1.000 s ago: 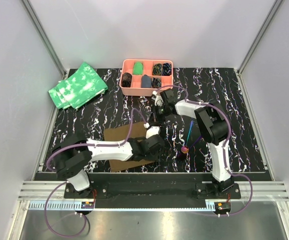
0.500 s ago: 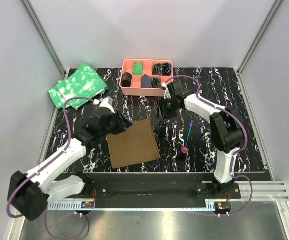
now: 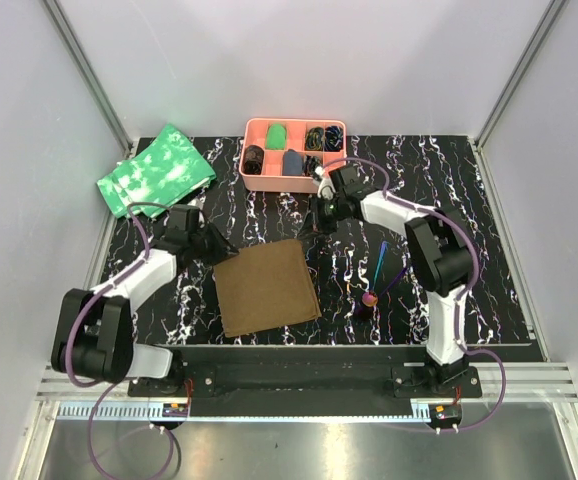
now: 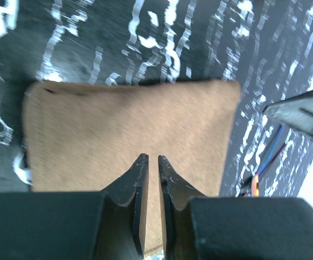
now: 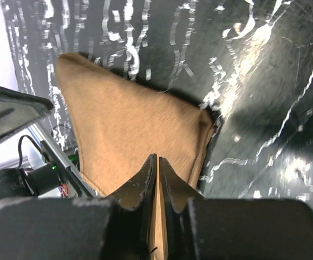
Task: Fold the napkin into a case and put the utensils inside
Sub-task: Move the lower triangle-folded napkin to the center of the board.
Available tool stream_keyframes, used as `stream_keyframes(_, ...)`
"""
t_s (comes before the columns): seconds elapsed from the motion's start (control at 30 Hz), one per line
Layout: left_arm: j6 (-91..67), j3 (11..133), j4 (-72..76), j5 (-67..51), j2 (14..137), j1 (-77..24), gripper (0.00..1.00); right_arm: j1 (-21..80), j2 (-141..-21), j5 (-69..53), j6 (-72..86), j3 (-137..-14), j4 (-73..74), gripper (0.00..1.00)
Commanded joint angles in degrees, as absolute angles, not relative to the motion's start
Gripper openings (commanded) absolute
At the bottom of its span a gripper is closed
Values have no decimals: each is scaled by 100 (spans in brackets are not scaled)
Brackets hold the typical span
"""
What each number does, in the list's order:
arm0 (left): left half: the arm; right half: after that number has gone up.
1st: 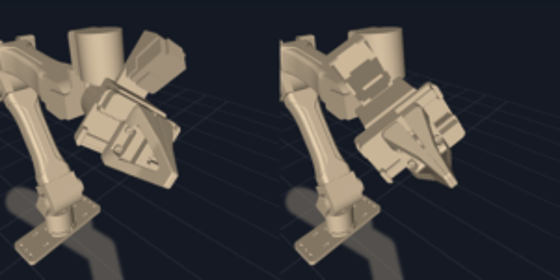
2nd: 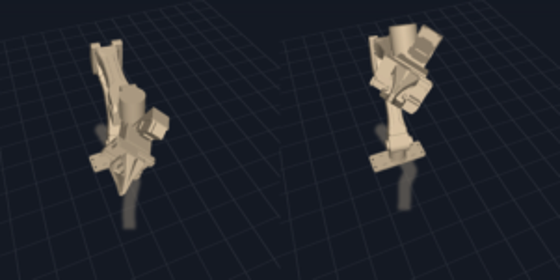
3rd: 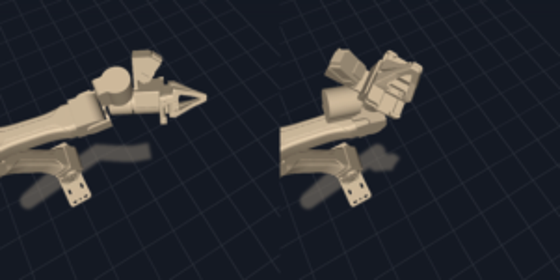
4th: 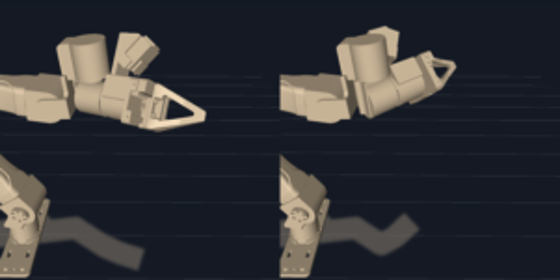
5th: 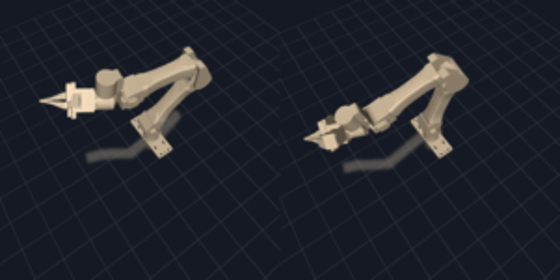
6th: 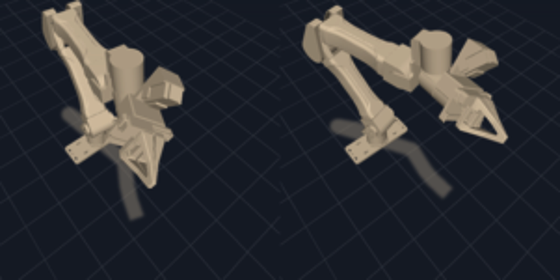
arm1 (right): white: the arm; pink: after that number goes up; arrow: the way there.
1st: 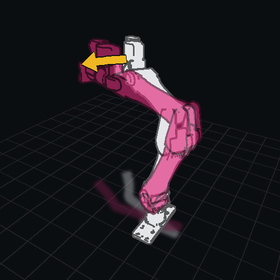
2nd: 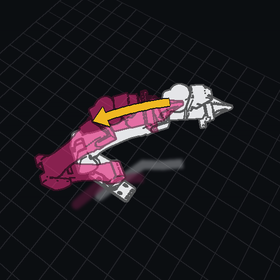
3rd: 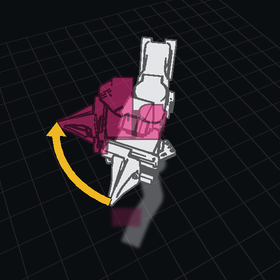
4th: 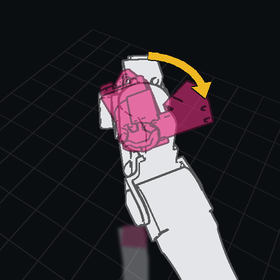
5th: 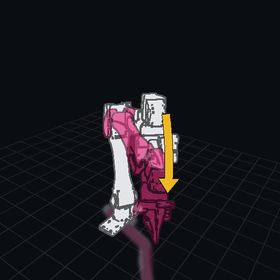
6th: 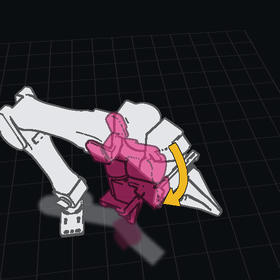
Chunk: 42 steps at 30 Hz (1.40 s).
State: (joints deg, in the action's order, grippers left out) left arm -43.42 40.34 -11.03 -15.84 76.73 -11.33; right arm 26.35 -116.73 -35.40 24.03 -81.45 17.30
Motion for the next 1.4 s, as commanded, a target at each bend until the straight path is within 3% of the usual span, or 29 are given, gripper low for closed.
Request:
stream_keyframes(0.0, -4140, 4052, -615, -1898, 8059, -862, 14, 2672, -12023, -3902, 2540, -8455, 1389, 11)
stream_keyframes(0.53, -3999, 4122, -27, -1266, 9140, -264, 10, 2558, -12691, -3428, 2075, -8727, 1529, 9)
stream_keyframes(0.9, -4210, 4228, -220, -1160, 8702, -264, 11, 2558, -12560, -2461, 1415, -9114, 2284, 10)
stream_keyframes(0.97, -4289, 4184, -290, -1169, 8255, -334, 12, 2575, -12359, -2339, 1345, -9281, 2592, 15)
stream_keyframes(1.0, -4298, 4201, -386, -1134, 7905, -351, 14, 2584, -12279, -2260, 1345, -9325, 2715, 23)
stream_keyframes(1.1, -4307, 4227, -877, -1020, 7036, -360, 20, 2724, -11876, -1654, 1353, -9448, 3215, 37)
stream_keyframes(1.23, -4403, 4280, -2114, -265, 5795, -360, 35, 3206, -11348, -503, 1853, -9361, 3831, 66)
stream_keyframes(1.37, -4456, 4341, -2926, 307, 4608, -360, 48, 3917, -11101, -53, 2468, -9264, 3990, 75)
